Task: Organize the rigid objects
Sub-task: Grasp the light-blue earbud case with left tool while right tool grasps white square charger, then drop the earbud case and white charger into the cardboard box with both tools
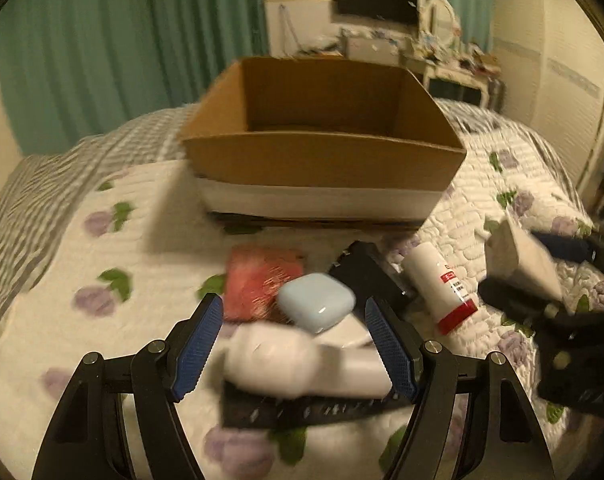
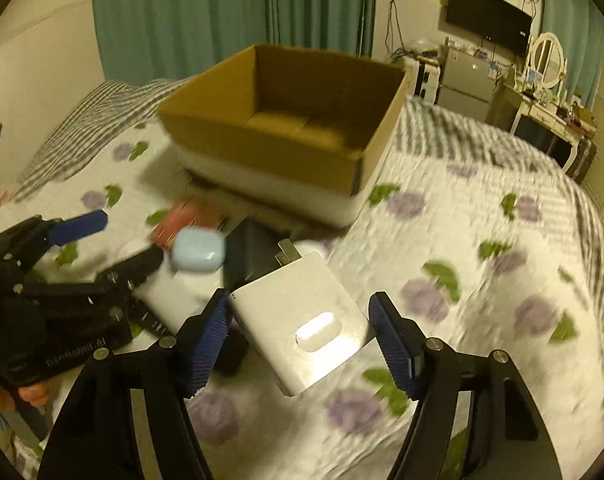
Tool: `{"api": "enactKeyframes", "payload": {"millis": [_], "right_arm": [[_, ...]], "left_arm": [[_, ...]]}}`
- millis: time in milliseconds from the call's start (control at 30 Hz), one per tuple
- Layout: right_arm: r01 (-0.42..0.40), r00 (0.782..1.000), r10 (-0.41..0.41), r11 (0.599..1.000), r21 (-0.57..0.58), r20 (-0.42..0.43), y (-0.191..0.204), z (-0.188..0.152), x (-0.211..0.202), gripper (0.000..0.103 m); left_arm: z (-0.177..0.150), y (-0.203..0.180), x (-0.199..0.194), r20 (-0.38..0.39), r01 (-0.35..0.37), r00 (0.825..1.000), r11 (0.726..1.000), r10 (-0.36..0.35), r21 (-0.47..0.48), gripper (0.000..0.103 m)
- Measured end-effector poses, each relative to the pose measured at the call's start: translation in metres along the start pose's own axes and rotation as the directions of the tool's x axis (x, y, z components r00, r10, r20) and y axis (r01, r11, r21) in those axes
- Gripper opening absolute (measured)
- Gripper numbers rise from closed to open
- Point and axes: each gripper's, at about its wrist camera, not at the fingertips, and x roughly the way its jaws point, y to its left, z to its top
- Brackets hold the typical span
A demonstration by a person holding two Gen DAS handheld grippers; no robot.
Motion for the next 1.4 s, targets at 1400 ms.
{"api": "enactKeyframes", "payload": {"millis": [1400], "right_arm": [[-0.104,0.974,0.092,0.993,0.051,0.206,-0.031,0.169,-0.003,0.070]], "left_arm": [[0.180,0.040,0.016,0.165,0.057,0.985,0.998,-0.059,0.018,0.058]]}}
